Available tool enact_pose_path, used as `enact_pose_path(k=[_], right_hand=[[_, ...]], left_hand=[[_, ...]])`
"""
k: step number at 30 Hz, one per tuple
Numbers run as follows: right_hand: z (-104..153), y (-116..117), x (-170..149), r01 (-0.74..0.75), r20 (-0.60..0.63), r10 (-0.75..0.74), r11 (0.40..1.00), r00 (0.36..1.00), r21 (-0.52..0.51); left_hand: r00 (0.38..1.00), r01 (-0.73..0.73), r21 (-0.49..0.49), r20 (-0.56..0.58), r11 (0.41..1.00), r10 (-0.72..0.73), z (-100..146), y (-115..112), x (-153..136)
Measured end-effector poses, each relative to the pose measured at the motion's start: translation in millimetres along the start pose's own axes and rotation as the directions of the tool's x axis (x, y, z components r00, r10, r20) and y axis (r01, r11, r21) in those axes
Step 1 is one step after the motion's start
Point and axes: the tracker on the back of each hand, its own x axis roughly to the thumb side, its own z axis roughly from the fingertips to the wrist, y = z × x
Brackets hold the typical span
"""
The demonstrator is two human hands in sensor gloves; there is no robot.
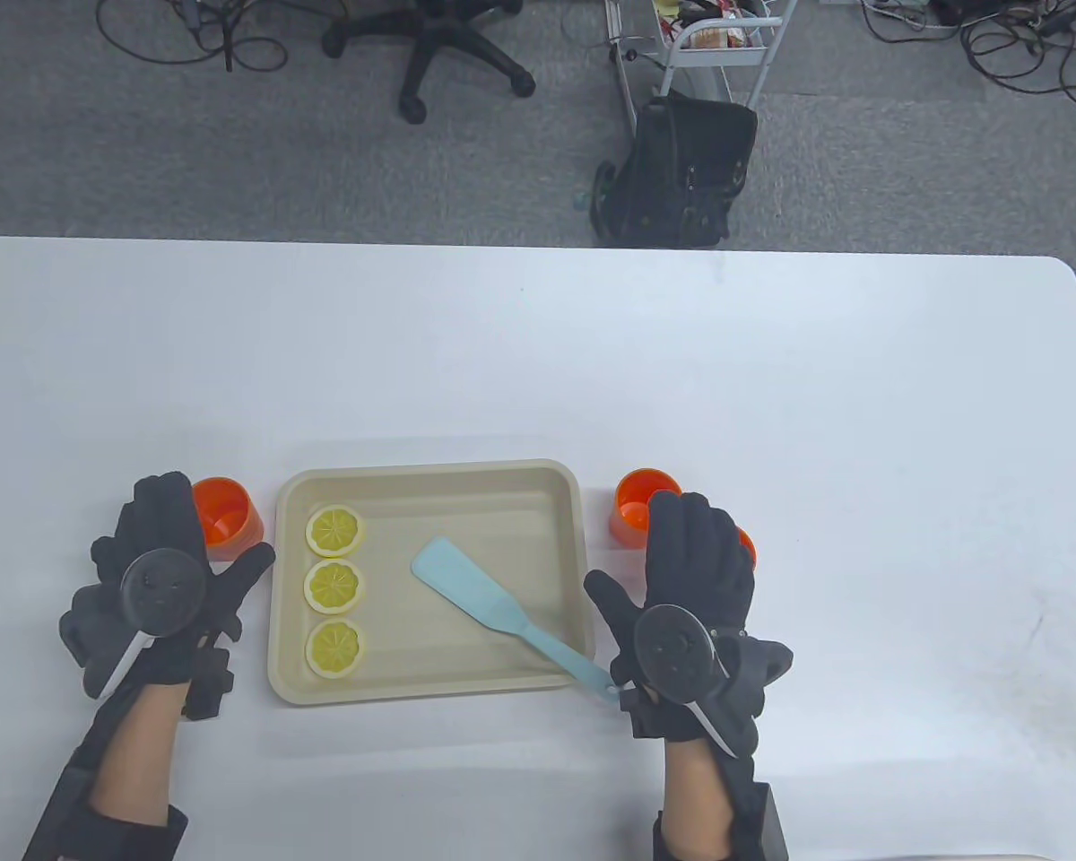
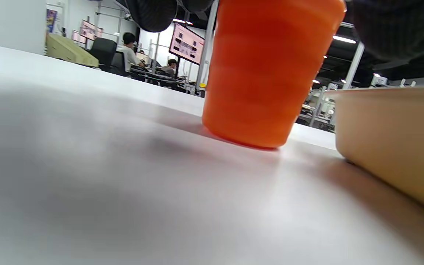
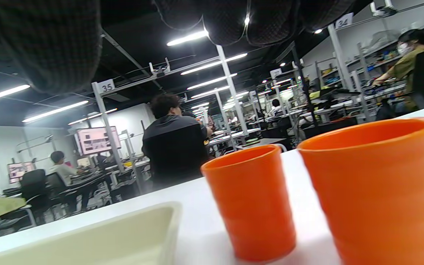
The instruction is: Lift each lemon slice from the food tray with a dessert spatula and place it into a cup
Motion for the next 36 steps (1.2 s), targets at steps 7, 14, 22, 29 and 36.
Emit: enact_pose_path(k=[7, 14, 22, 29, 36], right_hand=[[0.0, 6.3, 6.4, -0.024, 0.032, 0.023, 0.999, 0.999, 0.045], [1.8, 6.1, 11.5, -0.033, 0.055, 0.031, 0.998, 0.998, 0.049], [7.5, -6.1, 21.3, 0.036, 0.106, -0.038, 0.999, 0.994, 0.02], [17.9, -8.4, 53.2, 0.123, 0.247, -0.133, 0.991, 0.96, 0.055], [29.6, 4.7, 84.6, 0.076, 0.372, -0.119, 0.989, 0.921, 0.128]], left_hand=[[0.994, -0.095, 0.009, -0.05, 0.995, 0.095, -4.6, -2.6, -6.5], [0.987, -0.157, 0.092, -0.027, 0.983, 0.161, -0.8, 4.6, -11.8], [0.969, -0.244, 0.19, 0.091, 0.951, 0.231, 15.5, 29.2, 6.3], [0.922, -0.309, 0.222, 0.308, 0.925, 0.235, 39.6, 45.1, 40.6], [0.83, -0.304, 0.133, 0.523, 0.943, 0.194, 69.1, 51.0, 77.0]])
